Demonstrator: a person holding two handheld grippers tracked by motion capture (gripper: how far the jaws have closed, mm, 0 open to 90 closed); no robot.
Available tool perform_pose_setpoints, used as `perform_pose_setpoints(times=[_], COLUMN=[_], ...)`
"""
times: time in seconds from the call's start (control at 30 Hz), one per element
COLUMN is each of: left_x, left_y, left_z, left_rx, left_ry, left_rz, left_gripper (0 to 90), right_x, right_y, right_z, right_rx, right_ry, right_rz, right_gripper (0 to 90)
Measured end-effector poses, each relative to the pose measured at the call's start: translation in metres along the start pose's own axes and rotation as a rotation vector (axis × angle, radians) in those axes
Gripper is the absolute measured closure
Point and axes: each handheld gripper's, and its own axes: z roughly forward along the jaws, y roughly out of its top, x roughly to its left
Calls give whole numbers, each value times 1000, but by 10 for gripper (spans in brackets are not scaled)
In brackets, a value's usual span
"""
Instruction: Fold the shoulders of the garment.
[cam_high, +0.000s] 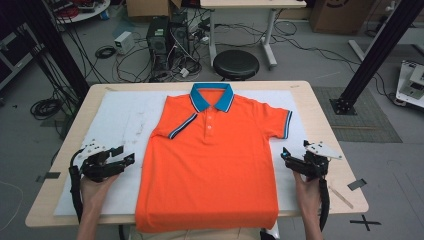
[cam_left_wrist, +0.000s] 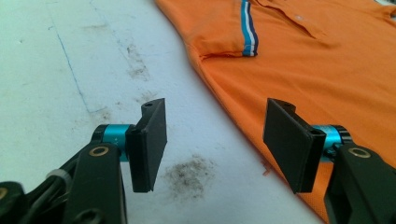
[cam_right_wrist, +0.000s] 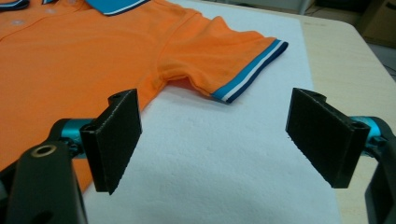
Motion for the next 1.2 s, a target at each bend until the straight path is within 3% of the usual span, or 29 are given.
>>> perform_pose_setpoints(times=[0.27, 0.37, 0.47, 0.5, 0.53, 0.57, 0.6, 0.63, 0.67, 0.7, 0.8, 0.83, 0.87, 0.97, 1.13, 1.2], left_x=[2, 4, 3, 2, 2, 1, 1, 2, 2, 2, 2, 2, 2, 2, 2, 2], left_y=[0, 0, 0, 0, 0, 0, 0, 0, 0, -1, 0, 0, 0, 0, 0, 0], left_z=[-3, -2, -2, -1, -1, -1, -1, -1, -1, -1, -1, -1, -1, -1, -1, -1], left_rx=[-16, -6, -2, -3, -3, 2, 2, 0, 0, -1, 5, 3, 3, 6, 6, 13], left_ry=[-11, -13, -12, -11, -13, -9, -9, -8, -8, -11, -12, -12, -12, -11, -15, -14], left_rz=[-17, -35, -25, -22, -15, -11, -11, -14, -14, -23, -25, -28, -28, -22, -27, -35], left_gripper=[401, 403, 403, 406, 406, 407, 407, 407, 408, 409, 413, 413, 413, 415, 418, 419], right_x=[-2, -9, -13, -17, -17, -23, -23, -31, -31, -39, -46, -50, -50, -51, -50, -49], right_y=[8, 21, 30, 40, 40, 50, 50, 58, 58, 65, 69, 71, 71, 73, 70, 69], right_z=[2, 8, 13, 19, 19, 29, 29, 41, 41, 52, 63, 74, 74, 92, 99, 102], right_rx=[22, 62, 90, 132, 132, 202, 202, 270, 270, 317, 348, 392, 392, 470, 482, 509], right_ry=[46, 90, 108, 112, 112, 135, 135, 153, 153, 143, 150, 171, 171, 170, 188, 179], right_rz=[19, 66, 76, 86, 86, 90, 90, 123, 123, 151, 159, 174, 174, 171, 196, 194], right_gripper=[232, 222, 222, 230, 230, 292, 292, 315, 315, 357, 351, 349, 349, 368, 373, 391])
